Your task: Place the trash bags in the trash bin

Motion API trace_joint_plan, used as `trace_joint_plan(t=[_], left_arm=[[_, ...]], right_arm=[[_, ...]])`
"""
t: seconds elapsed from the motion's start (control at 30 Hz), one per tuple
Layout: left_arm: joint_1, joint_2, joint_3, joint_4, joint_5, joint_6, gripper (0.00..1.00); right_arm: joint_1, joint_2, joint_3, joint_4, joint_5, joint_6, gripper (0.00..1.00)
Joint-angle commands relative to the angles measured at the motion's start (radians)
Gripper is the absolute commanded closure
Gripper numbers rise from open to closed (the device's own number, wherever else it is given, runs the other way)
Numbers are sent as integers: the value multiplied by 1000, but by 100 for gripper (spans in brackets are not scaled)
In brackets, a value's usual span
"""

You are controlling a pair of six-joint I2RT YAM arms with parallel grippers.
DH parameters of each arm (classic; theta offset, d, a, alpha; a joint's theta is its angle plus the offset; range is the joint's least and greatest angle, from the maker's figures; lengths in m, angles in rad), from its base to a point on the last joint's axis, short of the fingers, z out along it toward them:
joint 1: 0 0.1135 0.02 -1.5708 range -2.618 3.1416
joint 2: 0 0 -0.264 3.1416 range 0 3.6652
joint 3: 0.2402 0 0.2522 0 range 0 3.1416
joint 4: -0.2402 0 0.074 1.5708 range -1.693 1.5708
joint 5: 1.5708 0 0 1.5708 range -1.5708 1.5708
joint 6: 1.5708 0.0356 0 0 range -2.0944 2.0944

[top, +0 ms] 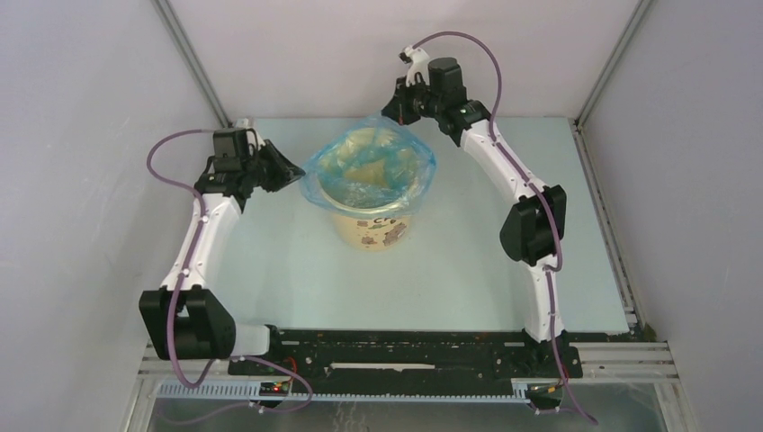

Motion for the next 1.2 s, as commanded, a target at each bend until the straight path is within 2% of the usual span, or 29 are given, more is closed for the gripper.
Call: trace_joint_plan(t=[0.0,0.07,0.3,0.5,0.73,0.87,0.9,1.0,1.17], left_arm=[[10,31,88,46,-9,12,81],[17,46,101,51,-16,3,86],[33,117,118,56,-16,-24,86],[34,203,100,62,78,-63,90],[32,147,-14,79,143,-83,89],[25,102,-80,75,171,-99,86],[23,92,-98,75,174,-105,86],[15,71,-133,74,180,-111,85],[5,52,-150,71,187,-129,84]], right_arm=[[-4,30,75,40,-4,14,100],[-5,39,79,45,1,21,100],[-20,65,77,62,7,47,100],[-28,76,62,36,2,45,100],[-44,7,-55,23,-3,94,100],[-51,-24,-40,-72,-8,142,99],[-54,-35,-40,-95,-1,149,96],[-58,-63,-16,-176,65,204,73],[-90,-77,157,-435,138,311,38]])
